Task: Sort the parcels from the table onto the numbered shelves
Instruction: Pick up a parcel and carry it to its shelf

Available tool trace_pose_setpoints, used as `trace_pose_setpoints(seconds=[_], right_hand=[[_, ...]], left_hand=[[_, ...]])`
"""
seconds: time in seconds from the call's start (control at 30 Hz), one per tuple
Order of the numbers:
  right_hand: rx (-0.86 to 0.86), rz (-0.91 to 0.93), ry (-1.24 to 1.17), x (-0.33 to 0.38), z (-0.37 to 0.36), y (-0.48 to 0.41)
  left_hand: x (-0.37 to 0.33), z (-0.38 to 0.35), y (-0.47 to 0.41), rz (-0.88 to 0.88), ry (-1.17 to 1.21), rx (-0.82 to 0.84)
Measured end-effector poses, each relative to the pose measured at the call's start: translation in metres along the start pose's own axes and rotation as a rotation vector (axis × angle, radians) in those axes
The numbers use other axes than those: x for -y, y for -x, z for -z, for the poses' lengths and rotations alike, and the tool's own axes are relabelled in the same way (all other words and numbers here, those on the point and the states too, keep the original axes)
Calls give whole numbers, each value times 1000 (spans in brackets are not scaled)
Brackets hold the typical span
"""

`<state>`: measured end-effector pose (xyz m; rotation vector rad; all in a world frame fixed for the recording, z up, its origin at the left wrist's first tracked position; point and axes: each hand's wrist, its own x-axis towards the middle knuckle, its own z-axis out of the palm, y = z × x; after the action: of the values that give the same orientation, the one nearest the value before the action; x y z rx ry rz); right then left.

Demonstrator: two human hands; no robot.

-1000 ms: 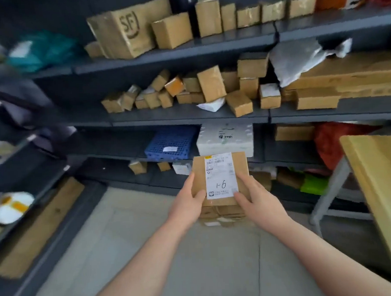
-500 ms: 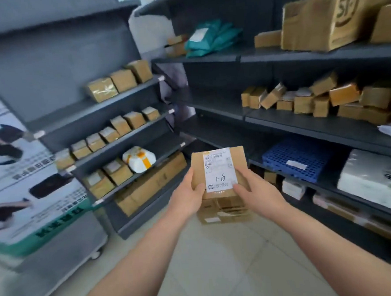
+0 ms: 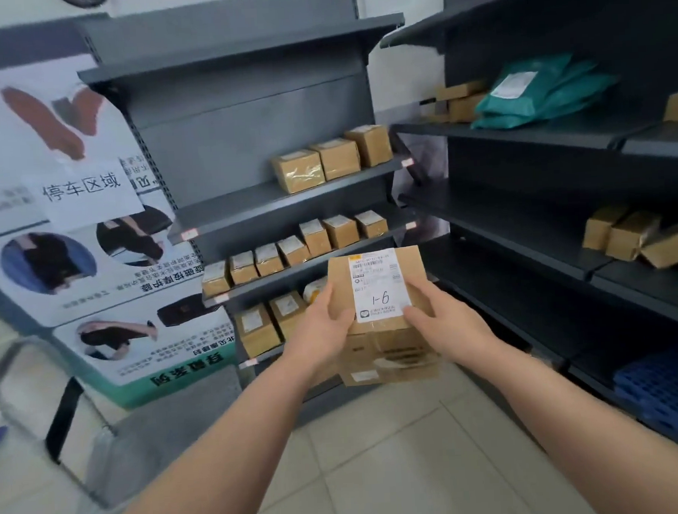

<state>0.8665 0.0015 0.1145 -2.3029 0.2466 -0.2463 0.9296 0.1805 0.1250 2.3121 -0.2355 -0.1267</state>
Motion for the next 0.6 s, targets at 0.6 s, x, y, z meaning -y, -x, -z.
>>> trace_pose_setpoints(seconds=[0.6], right_hand=[[323,165,-159,14,-45,-329]], left_hand=[[2,36,-271,248,12,-211]])
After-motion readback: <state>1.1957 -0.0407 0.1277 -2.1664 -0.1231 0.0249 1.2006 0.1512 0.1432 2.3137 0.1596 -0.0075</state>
